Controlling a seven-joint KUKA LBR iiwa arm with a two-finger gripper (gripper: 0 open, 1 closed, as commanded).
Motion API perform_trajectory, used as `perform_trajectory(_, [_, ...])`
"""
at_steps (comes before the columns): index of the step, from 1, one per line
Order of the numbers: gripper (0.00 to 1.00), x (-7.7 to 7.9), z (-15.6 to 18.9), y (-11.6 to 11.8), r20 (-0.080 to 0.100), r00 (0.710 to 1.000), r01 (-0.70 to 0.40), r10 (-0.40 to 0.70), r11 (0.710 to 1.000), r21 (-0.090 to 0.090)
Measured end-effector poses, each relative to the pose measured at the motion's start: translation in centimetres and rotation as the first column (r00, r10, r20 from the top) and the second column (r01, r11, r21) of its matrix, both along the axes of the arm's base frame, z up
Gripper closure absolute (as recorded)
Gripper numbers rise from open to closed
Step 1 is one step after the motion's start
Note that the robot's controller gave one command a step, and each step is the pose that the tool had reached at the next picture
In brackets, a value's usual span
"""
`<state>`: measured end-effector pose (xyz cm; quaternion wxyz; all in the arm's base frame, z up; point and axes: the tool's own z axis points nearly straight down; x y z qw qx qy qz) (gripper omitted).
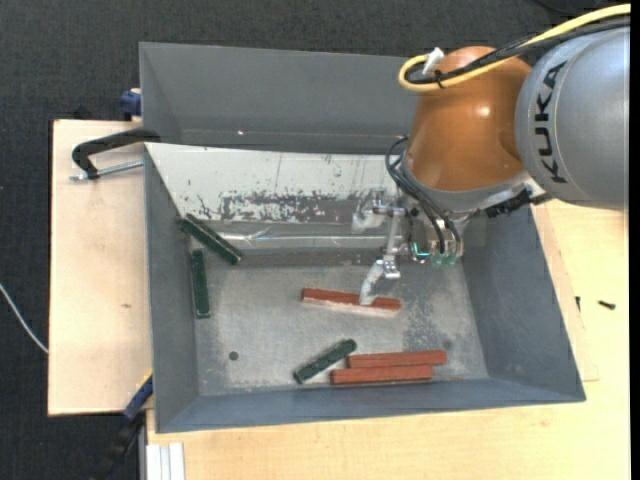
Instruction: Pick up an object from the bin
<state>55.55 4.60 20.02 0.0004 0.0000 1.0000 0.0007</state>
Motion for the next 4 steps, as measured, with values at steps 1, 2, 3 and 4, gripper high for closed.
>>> perform_trajectory(1, [0.0,0.8,-4.7,-0.7,0.007,0.999,0.037,-0.037,0.999,0.001])
perform_trajectory(2, [1.0,0.8,-12.3,-1.5,-0.007,1.0,0.011,-0.011,1.0,0.001])
perform_trajectory(3, [1.0,0.8,-12.3,-1.5,-0.006,1.0,0.011,-0.011,1.0,0.002])
perform_trajectory(4, [1.0,1.5,3.8,-1.1,0.011,0.999,-0.044,0.044,0.999,-0.001])
